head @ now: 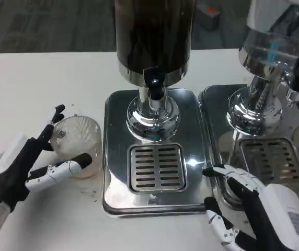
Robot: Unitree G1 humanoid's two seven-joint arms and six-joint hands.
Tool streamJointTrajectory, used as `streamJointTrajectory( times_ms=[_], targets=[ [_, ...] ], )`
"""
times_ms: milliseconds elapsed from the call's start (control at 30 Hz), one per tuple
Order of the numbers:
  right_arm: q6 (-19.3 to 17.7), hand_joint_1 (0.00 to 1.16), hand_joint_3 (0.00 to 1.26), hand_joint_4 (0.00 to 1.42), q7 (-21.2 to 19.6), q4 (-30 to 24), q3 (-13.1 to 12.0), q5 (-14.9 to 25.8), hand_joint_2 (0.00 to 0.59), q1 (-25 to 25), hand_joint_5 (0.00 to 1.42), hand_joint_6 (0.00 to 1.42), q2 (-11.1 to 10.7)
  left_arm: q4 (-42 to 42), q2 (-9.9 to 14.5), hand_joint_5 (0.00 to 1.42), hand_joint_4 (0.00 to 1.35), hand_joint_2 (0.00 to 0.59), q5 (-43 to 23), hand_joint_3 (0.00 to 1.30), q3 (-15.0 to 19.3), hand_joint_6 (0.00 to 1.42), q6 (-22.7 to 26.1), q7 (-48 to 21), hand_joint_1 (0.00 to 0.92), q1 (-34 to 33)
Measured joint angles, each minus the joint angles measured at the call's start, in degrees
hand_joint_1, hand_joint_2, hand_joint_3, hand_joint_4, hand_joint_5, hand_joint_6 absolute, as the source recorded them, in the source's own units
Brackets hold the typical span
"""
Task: Grasp the cup under the faucet to collect the drink, then remove the cup.
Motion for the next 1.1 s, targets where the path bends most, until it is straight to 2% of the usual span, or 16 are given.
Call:
streamJointTrajectory(
  times_ms=[700, 1100],
  targets=[
    [0.1, 0.37, 0.31, 0.20, 0.7, -1.7, -0.3, 0.0, 0.479, 0.9, 0.19, 0.31, 0.2, 4.8, -0.8, 0.20, 0.06, 0.005, -3.2, 0.00, -0.7, 0.32, -0.4, -1.6, 0.191, -1.5],
    [0.1, 0.37, 0.31, 0.21, 1.1, -1.6, -0.6, 0.3, 0.479, 0.9, 0.19, 0.32, 1.0, 9.0, -0.9, 0.22, 0.07, 0.005, -4.3, 0.00, -1.1, 0.34, -1.6, -3.3, 0.214, -4.6]
  ],
)
